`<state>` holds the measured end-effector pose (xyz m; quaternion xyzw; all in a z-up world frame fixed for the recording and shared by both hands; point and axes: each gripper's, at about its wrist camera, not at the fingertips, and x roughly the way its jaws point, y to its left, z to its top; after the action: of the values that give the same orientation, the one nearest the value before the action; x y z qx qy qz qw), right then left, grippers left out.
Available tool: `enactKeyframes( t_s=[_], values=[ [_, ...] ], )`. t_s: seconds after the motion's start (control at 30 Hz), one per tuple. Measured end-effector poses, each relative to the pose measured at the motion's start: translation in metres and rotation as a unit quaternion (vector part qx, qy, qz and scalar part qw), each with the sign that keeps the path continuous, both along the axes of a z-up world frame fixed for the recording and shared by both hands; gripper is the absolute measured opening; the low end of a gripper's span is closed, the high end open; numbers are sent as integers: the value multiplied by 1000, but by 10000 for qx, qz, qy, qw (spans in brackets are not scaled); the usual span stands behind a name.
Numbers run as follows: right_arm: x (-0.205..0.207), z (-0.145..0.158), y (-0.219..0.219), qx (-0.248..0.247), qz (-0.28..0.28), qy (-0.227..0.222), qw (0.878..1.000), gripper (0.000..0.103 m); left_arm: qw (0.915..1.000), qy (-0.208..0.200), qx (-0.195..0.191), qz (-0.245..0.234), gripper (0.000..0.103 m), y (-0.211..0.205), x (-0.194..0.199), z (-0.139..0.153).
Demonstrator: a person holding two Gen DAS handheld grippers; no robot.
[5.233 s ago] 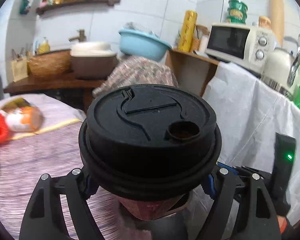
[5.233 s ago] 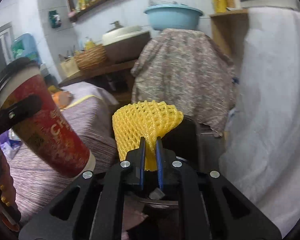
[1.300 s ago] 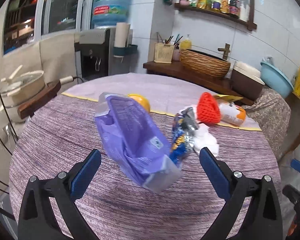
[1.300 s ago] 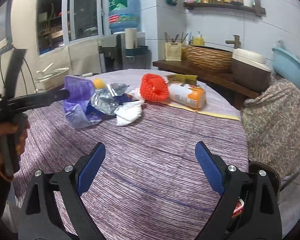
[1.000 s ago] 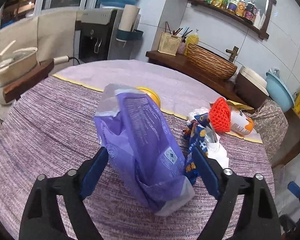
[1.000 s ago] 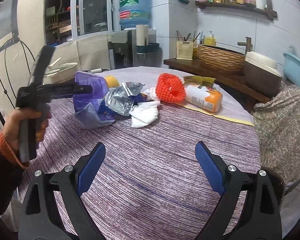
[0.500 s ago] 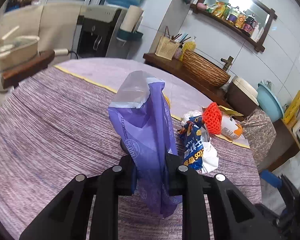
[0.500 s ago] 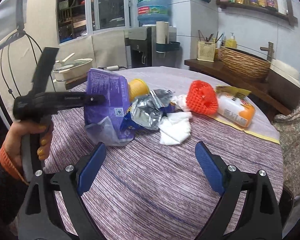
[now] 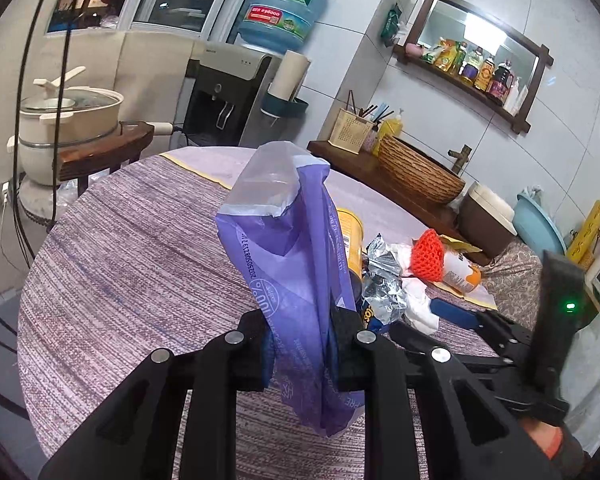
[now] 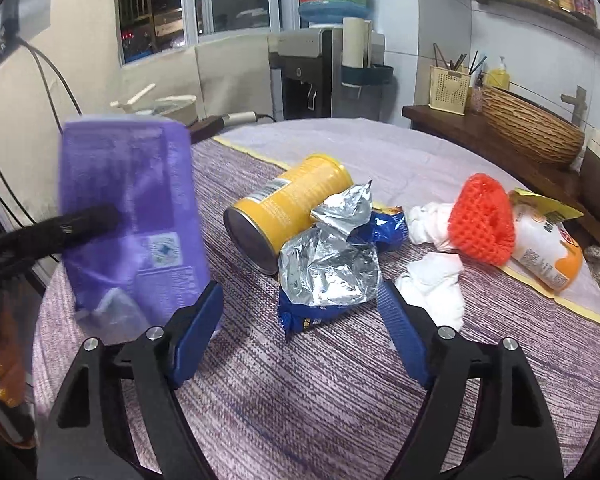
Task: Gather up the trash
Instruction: 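Grasp the blue chip bag with the right gripper while the left holds the purple bag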
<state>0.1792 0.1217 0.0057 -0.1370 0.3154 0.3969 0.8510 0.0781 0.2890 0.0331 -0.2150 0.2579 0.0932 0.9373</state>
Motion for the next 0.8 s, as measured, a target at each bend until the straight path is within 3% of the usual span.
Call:
enactKeyframes(
  t_s=[0.3,0.47,0.53,0.63,0.8],
  values=[
    [10,-25,33,-802,-232,-317,9960,73,10000,-19,-48,-51,20,2,-5,-1],
    [21,-40,42,-1064,-310,-209,9936,71,10000,-10,-31,-84,20,1,-4,-2],
    [28,-45,43,-1110,-344,-71,9932,55,10000,-11,-37,-91,20,1,-5,-2],
    [38,-46,39,-900,-388,211,9950,40,9999,-3,-14,-115,20,-1,-4,-1],
    [35,-44,31,-790,-425,204,9958,24,9999,12,-19,-131,20,-1,-3,-3]
  ],
)
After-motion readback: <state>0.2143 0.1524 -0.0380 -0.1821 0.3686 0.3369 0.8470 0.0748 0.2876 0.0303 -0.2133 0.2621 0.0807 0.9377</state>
